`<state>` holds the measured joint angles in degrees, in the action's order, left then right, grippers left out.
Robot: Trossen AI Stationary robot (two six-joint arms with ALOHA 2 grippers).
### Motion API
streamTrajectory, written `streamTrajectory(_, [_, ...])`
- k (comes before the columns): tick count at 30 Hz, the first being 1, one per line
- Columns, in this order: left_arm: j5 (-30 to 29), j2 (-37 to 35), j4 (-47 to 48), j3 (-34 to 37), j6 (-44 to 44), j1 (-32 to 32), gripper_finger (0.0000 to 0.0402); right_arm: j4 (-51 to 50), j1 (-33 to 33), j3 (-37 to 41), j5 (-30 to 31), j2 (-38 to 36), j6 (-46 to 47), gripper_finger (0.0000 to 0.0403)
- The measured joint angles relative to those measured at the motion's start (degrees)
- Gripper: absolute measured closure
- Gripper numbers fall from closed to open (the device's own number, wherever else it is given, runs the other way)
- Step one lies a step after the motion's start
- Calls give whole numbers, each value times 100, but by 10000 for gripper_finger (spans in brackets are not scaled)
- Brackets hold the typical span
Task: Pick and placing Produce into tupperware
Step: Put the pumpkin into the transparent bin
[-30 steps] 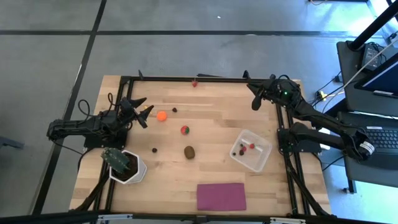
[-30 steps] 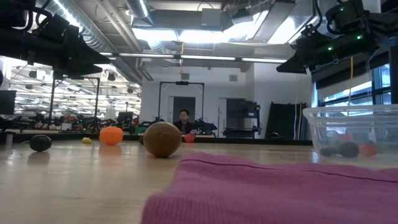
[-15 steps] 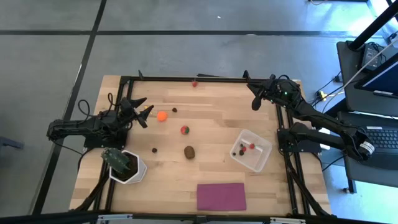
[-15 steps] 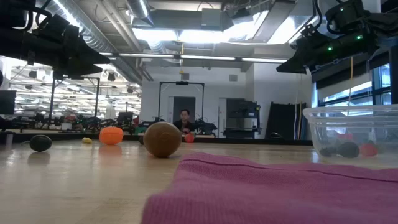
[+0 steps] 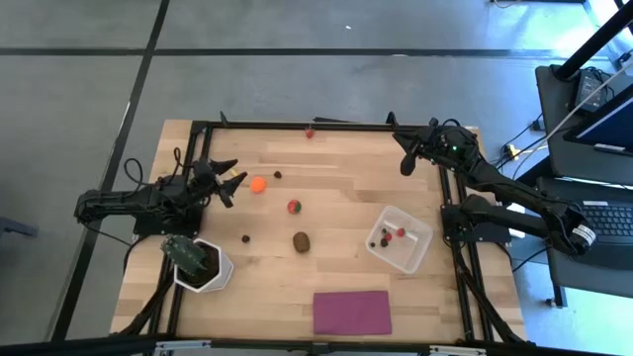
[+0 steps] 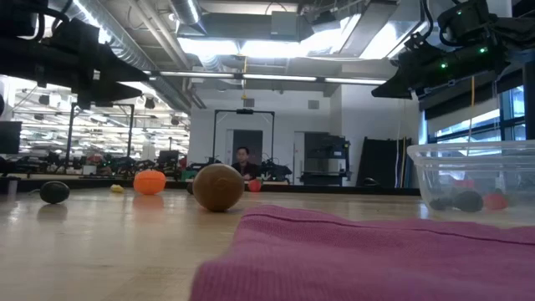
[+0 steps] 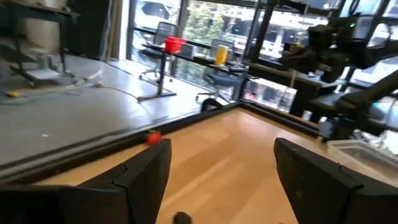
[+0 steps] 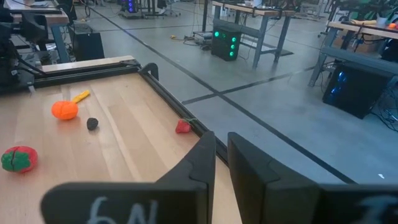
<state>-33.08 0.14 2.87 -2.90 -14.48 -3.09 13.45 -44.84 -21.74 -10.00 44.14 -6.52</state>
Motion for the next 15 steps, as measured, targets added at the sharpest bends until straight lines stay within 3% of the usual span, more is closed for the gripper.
streamTrajectory(7, [-13, 2, -207, 0, -643, -1, 127, -5, 2, -2, 0, 0, -2, 356])
streamTrajectory(15, [-330, 109, -1129, -4, -475, -5, 129, -2, 2, -2, 0, 0, -2, 356])
